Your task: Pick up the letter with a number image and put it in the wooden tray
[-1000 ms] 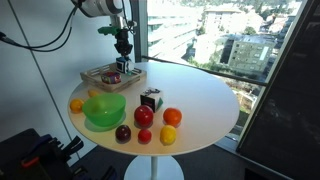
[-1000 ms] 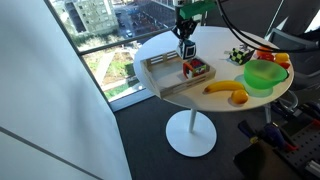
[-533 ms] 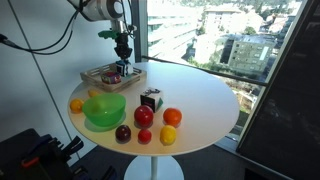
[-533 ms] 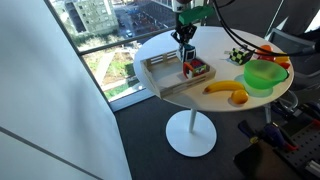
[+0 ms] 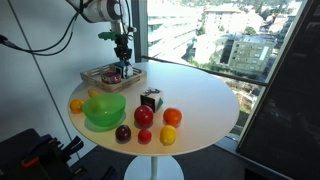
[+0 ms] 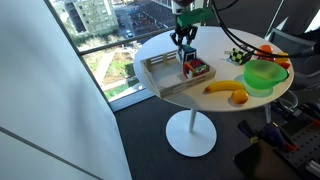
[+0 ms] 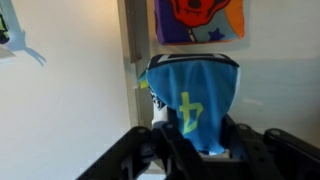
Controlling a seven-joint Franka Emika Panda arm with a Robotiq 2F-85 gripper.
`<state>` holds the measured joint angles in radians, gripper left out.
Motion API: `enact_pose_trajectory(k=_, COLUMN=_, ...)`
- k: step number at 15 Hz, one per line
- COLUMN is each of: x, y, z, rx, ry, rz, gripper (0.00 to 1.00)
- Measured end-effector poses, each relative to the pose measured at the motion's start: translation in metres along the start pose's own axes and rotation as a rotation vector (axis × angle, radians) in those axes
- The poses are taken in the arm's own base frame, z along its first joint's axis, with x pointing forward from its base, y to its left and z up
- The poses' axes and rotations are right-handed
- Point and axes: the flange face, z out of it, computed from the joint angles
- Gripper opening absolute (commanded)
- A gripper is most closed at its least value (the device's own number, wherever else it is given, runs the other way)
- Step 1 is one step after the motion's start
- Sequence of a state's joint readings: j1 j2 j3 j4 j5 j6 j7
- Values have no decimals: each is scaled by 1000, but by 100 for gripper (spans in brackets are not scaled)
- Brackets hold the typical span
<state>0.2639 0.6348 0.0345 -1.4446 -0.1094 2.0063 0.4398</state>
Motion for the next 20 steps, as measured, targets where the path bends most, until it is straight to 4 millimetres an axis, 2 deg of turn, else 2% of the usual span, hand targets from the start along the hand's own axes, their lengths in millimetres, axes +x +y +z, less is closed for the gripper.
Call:
enact_pose_trajectory(k=2, x=0, y=0, z=0, rx=0, ry=0, rz=5, gripper=88)
enact_pose_trajectory(k=4, x=0, y=0, z=-1, rx=1, ry=2, rz=9, gripper=99)
enact_pose_trajectory(k=10, x=1, y=3, z=-14, rx=6, ry=19, rz=17, gripper=100)
enact_pose_trajectory(k=20, x=-14, y=16, z=-68, rx=-9, ry=2, rz=-1, gripper=100)
